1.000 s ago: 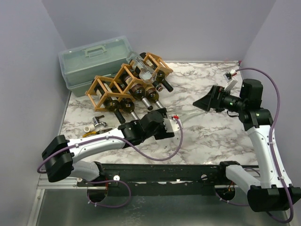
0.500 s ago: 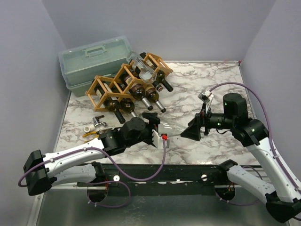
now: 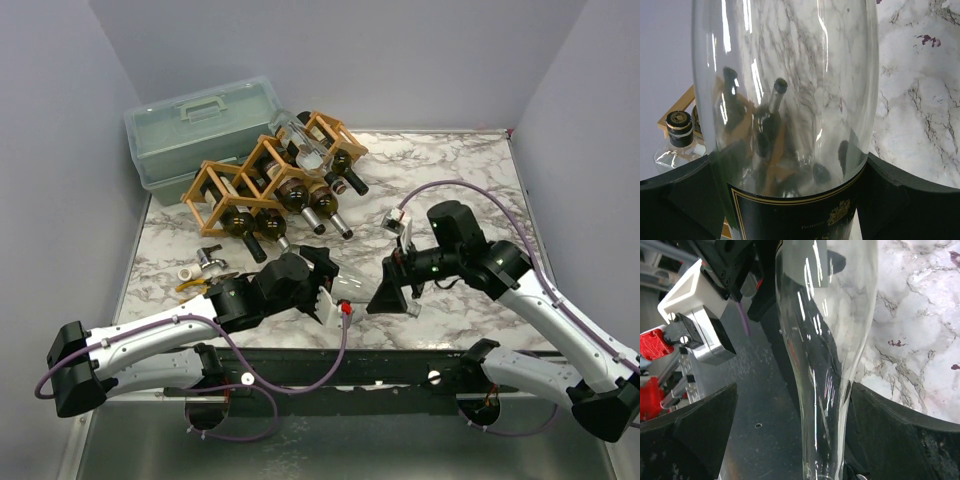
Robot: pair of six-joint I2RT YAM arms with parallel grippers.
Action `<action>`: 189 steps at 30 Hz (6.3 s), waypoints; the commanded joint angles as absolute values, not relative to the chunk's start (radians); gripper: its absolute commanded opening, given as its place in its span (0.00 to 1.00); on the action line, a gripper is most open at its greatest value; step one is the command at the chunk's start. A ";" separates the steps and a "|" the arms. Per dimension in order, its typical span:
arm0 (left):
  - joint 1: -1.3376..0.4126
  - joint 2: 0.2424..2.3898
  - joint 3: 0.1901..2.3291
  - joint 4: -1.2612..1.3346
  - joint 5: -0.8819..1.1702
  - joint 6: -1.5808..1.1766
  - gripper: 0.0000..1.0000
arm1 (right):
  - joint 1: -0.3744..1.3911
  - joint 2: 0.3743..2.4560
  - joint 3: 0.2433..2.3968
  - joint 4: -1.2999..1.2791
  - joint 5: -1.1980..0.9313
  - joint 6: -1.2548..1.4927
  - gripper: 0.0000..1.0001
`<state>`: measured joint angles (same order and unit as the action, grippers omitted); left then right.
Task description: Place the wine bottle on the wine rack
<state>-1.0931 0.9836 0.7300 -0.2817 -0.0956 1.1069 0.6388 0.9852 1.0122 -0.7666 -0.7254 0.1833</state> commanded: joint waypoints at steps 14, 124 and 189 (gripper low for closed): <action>-1.103 0.892 0.758 -0.143 -0.133 1.160 0.00 | 0.699 1.090 0.999 -0.798 -0.684 0.192 0.81; -1.072 0.805 1.075 -0.372 0.253 0.736 0.99 | 0.700 0.993 0.946 -0.434 -0.796 0.385 0.01; -0.949 0.685 0.844 0.299 -0.635 0.621 0.99 | 0.834 1.854 1.519 0.282 -0.200 0.599 0.07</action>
